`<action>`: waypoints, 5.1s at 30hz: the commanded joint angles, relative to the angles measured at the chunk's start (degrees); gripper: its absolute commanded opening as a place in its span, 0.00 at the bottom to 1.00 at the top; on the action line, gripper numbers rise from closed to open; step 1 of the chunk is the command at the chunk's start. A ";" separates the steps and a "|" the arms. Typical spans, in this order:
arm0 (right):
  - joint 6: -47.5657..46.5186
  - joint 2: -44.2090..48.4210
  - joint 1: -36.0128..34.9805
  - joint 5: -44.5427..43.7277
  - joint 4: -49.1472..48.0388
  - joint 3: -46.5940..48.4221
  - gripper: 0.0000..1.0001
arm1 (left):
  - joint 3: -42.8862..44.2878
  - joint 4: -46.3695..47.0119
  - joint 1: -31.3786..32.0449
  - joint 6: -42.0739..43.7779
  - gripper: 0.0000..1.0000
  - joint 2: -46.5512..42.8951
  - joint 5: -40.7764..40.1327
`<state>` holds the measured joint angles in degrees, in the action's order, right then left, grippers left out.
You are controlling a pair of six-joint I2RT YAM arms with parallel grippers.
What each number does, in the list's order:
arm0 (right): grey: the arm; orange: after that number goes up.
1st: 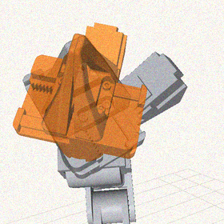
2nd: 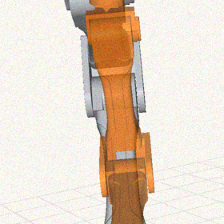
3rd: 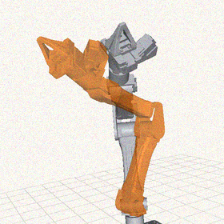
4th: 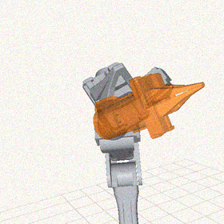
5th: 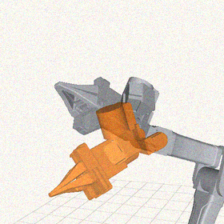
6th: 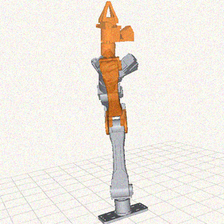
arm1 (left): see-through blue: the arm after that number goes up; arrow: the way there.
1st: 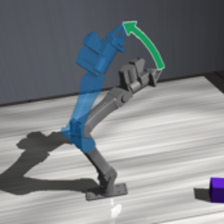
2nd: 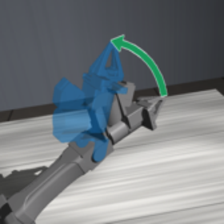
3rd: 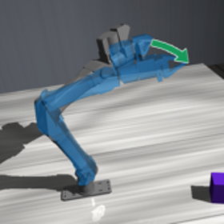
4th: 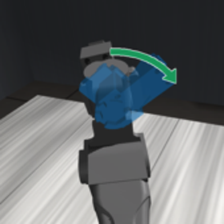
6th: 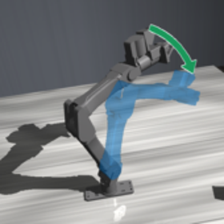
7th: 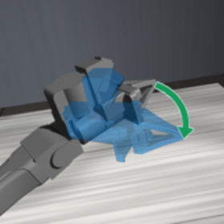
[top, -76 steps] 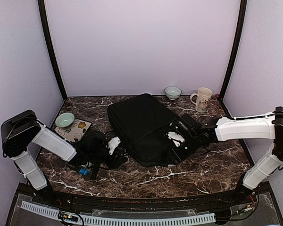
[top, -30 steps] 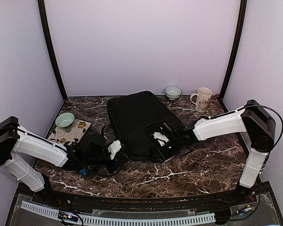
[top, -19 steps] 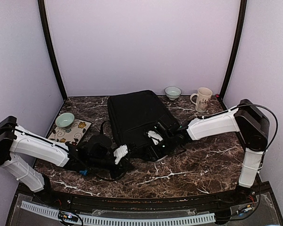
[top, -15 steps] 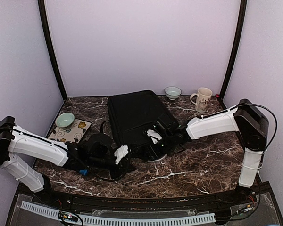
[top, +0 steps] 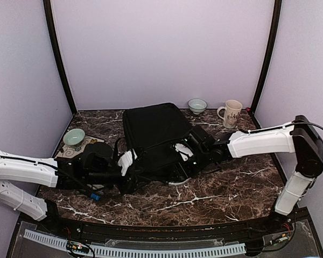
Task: Pack the student bag
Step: Move the student bag to the center of the board, then adjust the student bag at the center of the board.
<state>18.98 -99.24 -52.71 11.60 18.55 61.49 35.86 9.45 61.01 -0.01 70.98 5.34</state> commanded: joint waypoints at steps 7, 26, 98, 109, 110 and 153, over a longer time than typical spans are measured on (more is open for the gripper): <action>-4.55 14.14 0.07 -7.66 10.29 -1.20 0.76 | 6.05 -13.30 -2.03 -18.31 0.86 -3.70 -28.53; -0.28 11.90 16.06 -9.92 15.01 16.74 0.81 | 24.92 -32.65 -24.41 -37.80 0.74 13.50 -9.94; 10.35 30.46 14.63 -11.18 8.65 -13.67 0.83 | 35.06 -20.96 -22.97 -58.74 0.96 30.28 -9.60; 8.99 28.26 14.64 -11.27 10.35 -10.22 0.83 | 39.86 -17.51 -24.17 -68.06 0.80 41.54 -5.46; 9.05 28.31 14.65 -11.31 10.41 -10.33 0.83 | 39.64 -16.43 -24.26 -68.53 0.74 42.06 -4.94; -7.48 4.33 -3.46 -1.29 -10.21 -1.66 0.84 | 24.83 -24.88 -20.10 -101.37 0.00 11.90 -21.07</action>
<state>11.22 -91.94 -59.51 11.18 13.47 58.46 59.68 -15.59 40.05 -98.61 87.92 -12.60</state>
